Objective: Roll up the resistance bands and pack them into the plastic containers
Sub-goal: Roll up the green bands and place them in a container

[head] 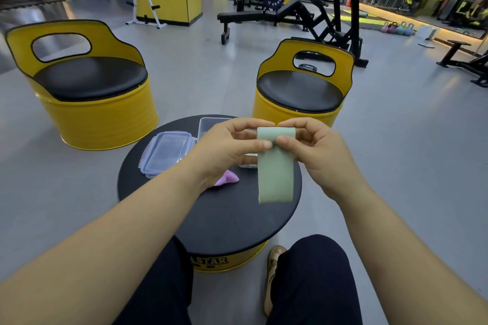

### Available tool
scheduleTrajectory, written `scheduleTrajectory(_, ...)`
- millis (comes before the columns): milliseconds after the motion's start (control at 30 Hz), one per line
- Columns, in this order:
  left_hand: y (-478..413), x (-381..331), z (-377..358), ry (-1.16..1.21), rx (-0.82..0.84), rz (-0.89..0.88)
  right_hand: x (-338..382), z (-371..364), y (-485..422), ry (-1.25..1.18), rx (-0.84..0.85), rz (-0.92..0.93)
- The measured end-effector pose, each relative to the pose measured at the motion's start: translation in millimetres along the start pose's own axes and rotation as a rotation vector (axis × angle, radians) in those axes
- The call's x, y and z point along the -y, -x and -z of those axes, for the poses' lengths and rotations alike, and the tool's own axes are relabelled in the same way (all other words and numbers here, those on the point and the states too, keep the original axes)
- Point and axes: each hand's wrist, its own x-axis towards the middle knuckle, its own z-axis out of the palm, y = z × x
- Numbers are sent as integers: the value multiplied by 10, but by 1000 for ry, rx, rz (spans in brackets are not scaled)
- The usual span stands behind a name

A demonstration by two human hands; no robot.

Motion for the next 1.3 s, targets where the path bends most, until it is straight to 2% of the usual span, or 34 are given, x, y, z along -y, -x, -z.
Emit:
scheduleTrajectory(267, 21, -26, -20, -18, -46, 30, 4, 50, -6, 6, 11, 23)
scheduleTrajectory(700, 17, -16, -46, -96, -113, -97, -27, -4, 23, -47, -20, -94)
scheduleTrajectory(933, 11, 3, -81, -77, -140, -143, -38, -22, 15, -78, -14, -89)
scheduleTrajectory(1100, -5, 27, -53, -60, -104, -106, -60, -23, 18, -129, 3, -75)
scheduleTrajectory(1300, -23, 19, -49, 31, -152, -35, -85, -24, 11, -119, -17, -41)
